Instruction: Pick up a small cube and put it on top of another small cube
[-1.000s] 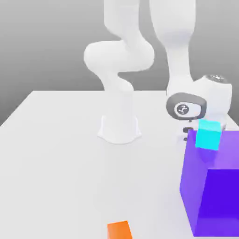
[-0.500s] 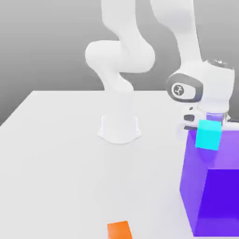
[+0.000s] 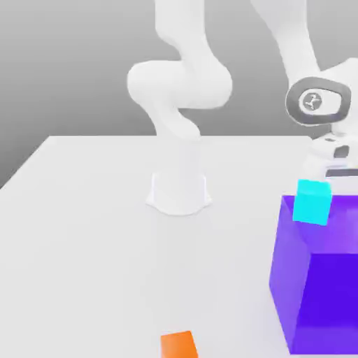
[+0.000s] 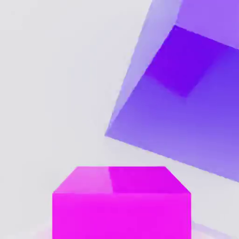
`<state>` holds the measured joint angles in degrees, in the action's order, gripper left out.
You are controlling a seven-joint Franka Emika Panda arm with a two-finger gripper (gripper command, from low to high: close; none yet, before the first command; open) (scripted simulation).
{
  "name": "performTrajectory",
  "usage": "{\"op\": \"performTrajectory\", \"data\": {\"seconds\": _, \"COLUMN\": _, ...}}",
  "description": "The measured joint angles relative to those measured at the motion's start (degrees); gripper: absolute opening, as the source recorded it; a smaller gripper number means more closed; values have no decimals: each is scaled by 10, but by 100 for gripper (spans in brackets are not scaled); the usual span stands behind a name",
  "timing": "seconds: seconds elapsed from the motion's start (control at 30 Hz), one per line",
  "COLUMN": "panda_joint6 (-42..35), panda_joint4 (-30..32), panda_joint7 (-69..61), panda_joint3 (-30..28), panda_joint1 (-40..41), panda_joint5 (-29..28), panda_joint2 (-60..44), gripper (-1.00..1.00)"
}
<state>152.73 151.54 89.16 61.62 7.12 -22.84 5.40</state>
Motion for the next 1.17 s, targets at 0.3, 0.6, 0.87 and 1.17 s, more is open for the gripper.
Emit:
{"op": "performTrajectory", "data": {"seconds": 0.3, "panda_joint6": -122, "panda_joint4": -82, "panda_joint7": -197, "panda_joint3": -75, "panda_joint1": -44, "panda_joint5": 57, "panda_joint2": 85, "gripper": -100}}
{"op": "performTrajectory", "data": {"seconds": 0.6, "panda_joint6": -306, "panda_joint4": -149, "panda_joint7": -159, "panda_joint3": -239, "panda_joint1": -1, "panda_joint5": 275, "panda_joint2": 151, "gripper": -100}}
{"op": "performTrajectory", "data": {"seconds": 0.87, "panda_joint6": -300, "panda_joint4": -121, "panda_joint7": -89, "panda_joint3": -262, "panda_joint1": 14, "panda_joint5": 364, "panda_joint2": 141, "gripper": -100}}
{"op": "performTrajectory", "data": {"seconds": 1.17, "panda_joint6": -308, "panda_joint4": -125, "panda_joint7": -87, "panda_joint3": -263, "panda_joint1": 15, "panda_joint5": 362, "panda_joint2": 144, "gripper": 100}}
